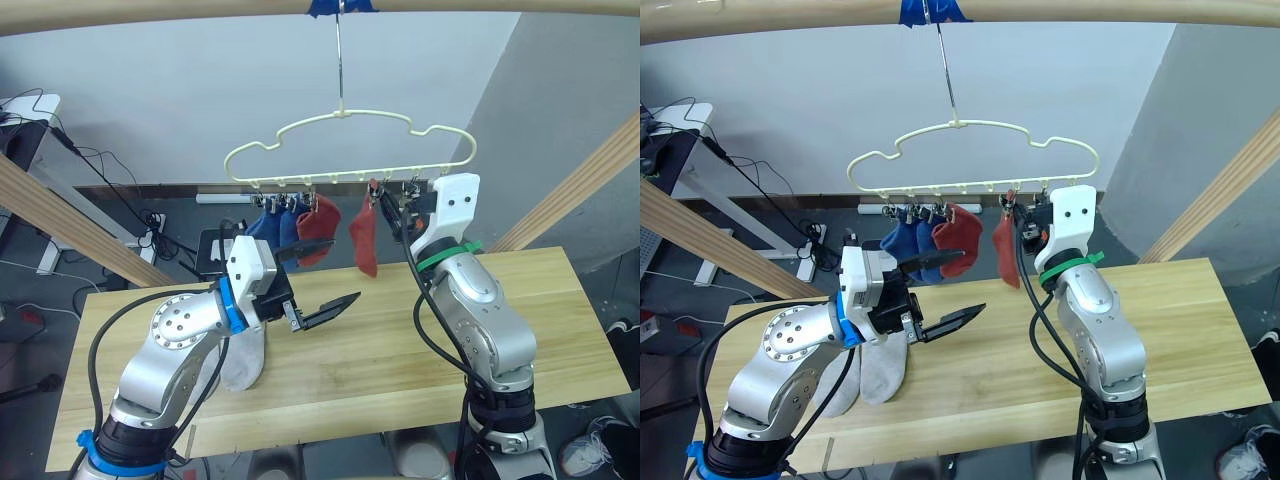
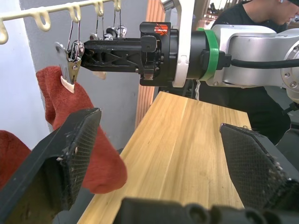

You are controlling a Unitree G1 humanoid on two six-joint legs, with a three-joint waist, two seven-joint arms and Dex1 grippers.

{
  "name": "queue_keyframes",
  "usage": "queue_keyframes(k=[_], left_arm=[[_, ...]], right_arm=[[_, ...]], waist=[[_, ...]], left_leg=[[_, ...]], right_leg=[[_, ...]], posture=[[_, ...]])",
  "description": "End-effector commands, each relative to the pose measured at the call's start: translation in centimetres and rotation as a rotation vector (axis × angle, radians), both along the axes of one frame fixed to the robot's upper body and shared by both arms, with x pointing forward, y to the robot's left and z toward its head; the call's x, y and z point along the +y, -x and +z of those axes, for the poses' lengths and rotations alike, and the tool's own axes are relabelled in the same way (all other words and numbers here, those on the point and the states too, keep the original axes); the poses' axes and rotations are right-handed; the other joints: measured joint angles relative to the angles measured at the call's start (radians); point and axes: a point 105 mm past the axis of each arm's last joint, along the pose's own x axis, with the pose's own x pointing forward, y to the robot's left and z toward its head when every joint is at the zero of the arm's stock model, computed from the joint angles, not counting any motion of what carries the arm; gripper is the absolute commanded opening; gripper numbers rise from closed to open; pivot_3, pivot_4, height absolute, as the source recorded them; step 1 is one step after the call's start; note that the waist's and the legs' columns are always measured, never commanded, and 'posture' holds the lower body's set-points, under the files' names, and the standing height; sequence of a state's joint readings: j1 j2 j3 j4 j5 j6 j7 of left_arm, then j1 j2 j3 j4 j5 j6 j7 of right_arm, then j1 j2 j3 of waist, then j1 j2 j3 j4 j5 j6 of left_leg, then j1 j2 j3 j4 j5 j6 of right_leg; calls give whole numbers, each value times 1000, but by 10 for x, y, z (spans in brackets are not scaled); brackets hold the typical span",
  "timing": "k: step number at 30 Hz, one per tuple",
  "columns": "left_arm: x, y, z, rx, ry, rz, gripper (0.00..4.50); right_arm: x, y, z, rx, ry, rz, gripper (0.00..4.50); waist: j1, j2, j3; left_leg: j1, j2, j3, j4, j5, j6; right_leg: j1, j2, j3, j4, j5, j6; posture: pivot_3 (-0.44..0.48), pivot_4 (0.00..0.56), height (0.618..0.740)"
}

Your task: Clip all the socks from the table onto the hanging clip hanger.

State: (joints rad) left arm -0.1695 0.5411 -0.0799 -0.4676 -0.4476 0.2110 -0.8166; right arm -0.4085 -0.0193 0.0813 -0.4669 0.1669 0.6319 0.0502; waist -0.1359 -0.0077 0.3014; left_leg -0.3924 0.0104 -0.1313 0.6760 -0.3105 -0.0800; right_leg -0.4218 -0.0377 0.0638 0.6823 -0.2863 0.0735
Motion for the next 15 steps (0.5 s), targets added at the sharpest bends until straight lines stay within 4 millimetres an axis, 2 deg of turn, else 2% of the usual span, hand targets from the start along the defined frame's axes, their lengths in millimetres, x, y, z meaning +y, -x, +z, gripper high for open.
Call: queue_keyframes(k=[1,15], left_arm=[[-7,9,9,-46,15,-32,4500],[-8,11,10,-41,17,-32,4500]], right_arm=[[4,5,14,-64,-12,13,2302],[7,5,18,-80,-16,16,2302]], waist=[[0,0,0],[0,0,0]], left_leg=[[0,0,0,0,0,0],[0,0,0,0,0,0]], right_leg=[[0,0,0,0,0,0],[0,0,0,0,0,0]], posture=[[-125,315,740],[-121,312,740]])
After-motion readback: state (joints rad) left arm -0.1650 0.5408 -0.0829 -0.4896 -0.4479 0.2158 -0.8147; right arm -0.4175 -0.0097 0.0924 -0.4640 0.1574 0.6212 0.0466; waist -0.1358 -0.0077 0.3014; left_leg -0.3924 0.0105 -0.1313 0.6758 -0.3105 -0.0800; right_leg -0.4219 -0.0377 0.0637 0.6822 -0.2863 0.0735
